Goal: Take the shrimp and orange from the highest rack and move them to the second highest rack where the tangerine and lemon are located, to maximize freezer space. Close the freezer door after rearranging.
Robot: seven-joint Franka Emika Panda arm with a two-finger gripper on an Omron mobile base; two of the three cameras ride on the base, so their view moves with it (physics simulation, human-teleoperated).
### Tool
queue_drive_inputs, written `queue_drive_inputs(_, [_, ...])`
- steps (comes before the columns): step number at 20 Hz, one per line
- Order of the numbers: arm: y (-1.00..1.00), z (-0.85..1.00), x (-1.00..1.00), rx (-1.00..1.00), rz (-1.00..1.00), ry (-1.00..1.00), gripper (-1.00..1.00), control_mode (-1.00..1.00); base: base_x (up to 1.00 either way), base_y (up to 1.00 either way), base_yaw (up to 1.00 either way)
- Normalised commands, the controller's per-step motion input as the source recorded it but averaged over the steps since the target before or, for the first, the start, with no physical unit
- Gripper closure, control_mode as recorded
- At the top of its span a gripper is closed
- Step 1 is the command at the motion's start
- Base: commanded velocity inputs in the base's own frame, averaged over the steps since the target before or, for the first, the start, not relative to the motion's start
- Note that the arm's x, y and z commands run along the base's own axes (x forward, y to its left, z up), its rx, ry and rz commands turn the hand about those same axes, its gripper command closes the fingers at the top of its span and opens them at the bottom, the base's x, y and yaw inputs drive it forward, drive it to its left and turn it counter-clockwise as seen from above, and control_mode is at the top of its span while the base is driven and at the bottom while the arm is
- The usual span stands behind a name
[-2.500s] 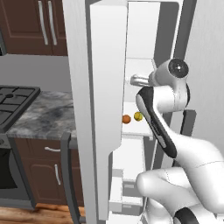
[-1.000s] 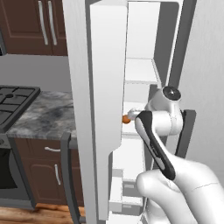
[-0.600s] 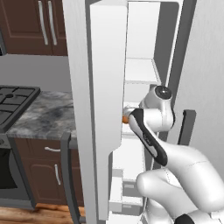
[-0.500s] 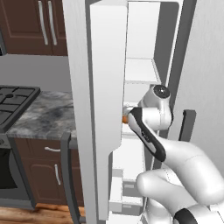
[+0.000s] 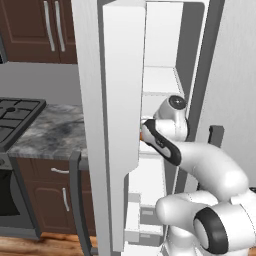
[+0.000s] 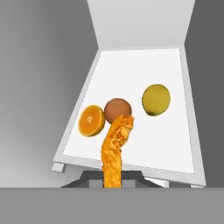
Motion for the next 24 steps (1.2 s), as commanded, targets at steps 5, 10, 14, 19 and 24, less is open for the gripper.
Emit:
queue_drive_inputs(5, [0.00, -0.25, 0.42, 0.00, 0.00, 0.00, 1.00, -1.00, 0.00, 0.00, 0.00])
queue_drive_inputs(10, [-0.02, -0.34, 0.46, 0.00, 0.00, 0.00, 1.00, -1.00, 0.00, 0.00, 0.00])
queue_drive_inputs(14, [-0.07, -0.28, 0.50, 0.00, 0.00, 0.00, 1.00, -1.00, 0.00, 0.00, 0.00])
queue_drive_inputs(19, [-0.07, -0.26, 0.46, 0.00, 0.00, 0.00, 1.00, -1.00, 0.00, 0.00, 0.00])
queue_drive_inputs(24, [0.00, -0.15, 0.39, 0.00, 0.00, 0.00, 1.00, -1.00, 0.00, 0.00, 0.00])
